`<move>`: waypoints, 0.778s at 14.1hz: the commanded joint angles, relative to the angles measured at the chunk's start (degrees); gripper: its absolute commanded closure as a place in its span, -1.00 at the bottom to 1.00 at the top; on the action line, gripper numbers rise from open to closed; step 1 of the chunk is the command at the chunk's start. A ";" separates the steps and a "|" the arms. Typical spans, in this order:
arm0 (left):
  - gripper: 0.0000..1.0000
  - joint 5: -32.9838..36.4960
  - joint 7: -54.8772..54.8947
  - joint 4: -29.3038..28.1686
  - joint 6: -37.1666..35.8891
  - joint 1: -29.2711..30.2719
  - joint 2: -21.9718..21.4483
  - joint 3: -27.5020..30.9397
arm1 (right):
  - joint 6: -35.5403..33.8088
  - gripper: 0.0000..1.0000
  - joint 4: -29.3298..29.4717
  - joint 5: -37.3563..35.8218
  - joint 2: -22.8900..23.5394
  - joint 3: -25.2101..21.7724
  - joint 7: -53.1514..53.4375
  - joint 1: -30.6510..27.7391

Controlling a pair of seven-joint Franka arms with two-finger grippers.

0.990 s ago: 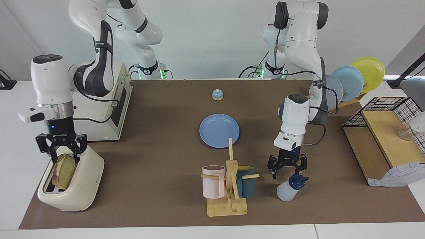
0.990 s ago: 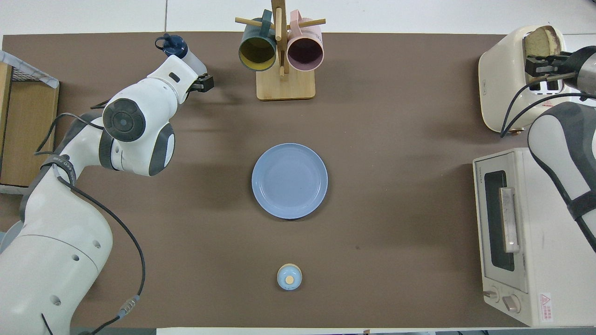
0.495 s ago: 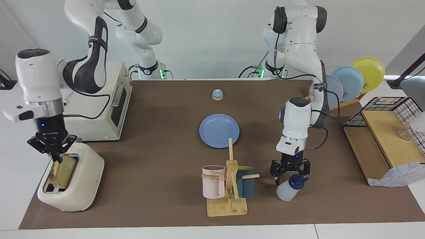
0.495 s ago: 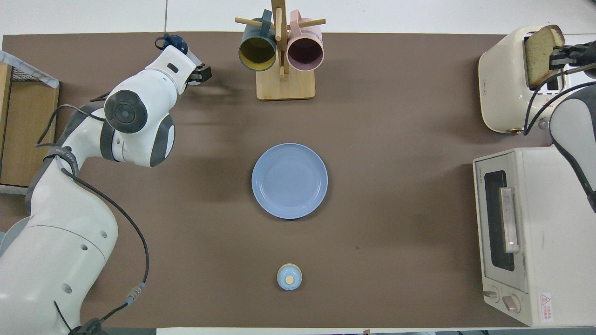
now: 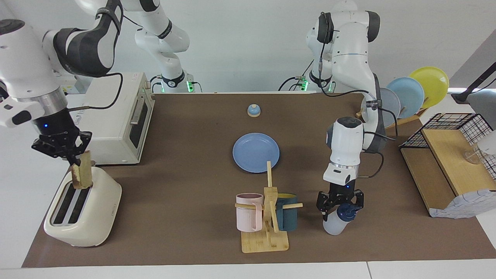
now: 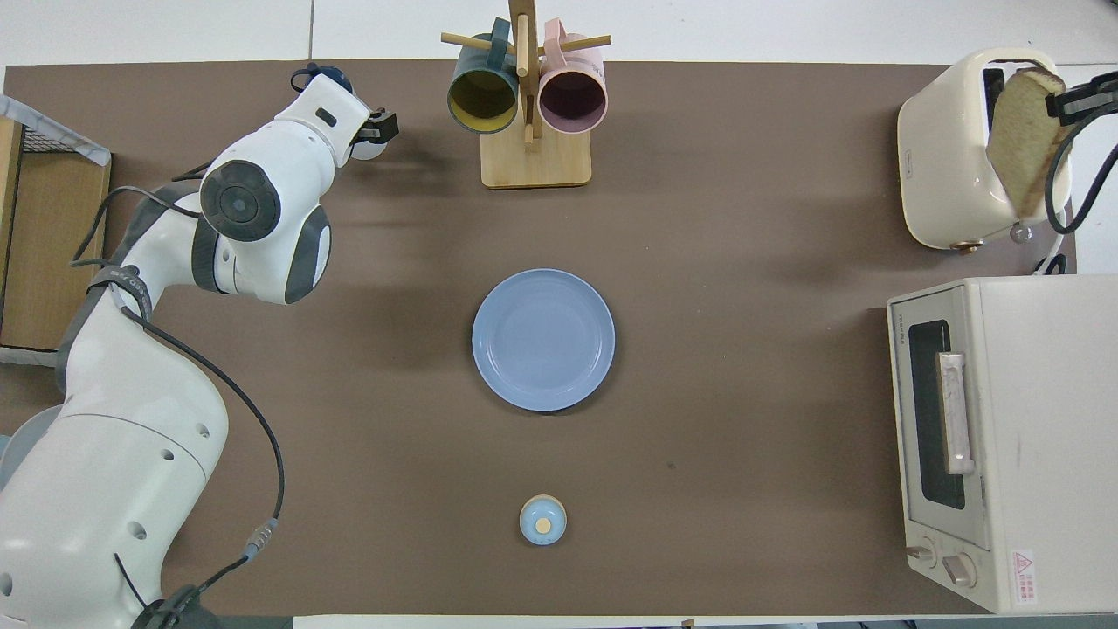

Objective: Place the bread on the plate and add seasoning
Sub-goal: 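Pull the bread slice up out of the toaster with the right gripper, then carry the bread slice over the blue plate with the right gripper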

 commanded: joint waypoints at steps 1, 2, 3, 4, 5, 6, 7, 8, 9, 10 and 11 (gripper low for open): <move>-1.00 0.91 -1.57 1.99 -0.11 -0.73 1.97 1.23 | -3.36 1.00 3.63 6.41 0.33 1.84 -1.23 -0.47; -1.00 0.91 -1.65 1.99 -0.03 -0.73 2.06 1.23 | -3.89 1.00 3.63 6.87 0.15 2.10 -0.36 0.14; -1.00 0.83 -1.65 1.99 0.15 -0.64 2.06 1.23 | -4.16 1.00 3.54 6.35 0.15 2.10 0.26 1.80; -1.00 0.74 -1.65 2.08 0.06 -0.55 2.15 1.14 | -4.42 1.00 3.02 6.09 -0.20 2.02 0.53 4.34; -1.00 0.74 -1.65 2.43 0.15 -0.55 2.15 1.14 | -4.51 1.00 1.88 6.00 -1.25 2.02 0.71 6.37; -1.00 0.65 -1.65 2.78 0.06 -0.46 2.49 1.14 | -4.34 1.00 0.13 6.00 -1.87 1.93 2.80 10.22; -1.00 0.65 -1.65 3.39 0.06 -0.20 2.67 1.14 | -3.38 1.00 -1.97 5.91 -3.09 1.93 7.08 12.69; -1.00 0.65 -1.74 3.49 0.06 -0.11 2.67 1.14 | -2.50 1.00 -4.08 6.08 -4.15 2.19 13.47 15.06; -1.00 0.65 -1.74 3.66 0.06 -0.11 2.85 1.14 | -1.71 1.00 -7.32 6.70 -5.81 2.45 20.76 18.13; -1.00 0.65 -1.74 3.58 0.06 -0.11 2.85 1.14 | 1.78 1.00 -10.75 7.05 -7.13 2.54 26.49 20.95; -1.00 0.65 -1.65 3.57 0.15 -0.11 2.85 1.14 | 5.12 1.00 -13.57 7.31 -7.84 2.72 29.94 24.46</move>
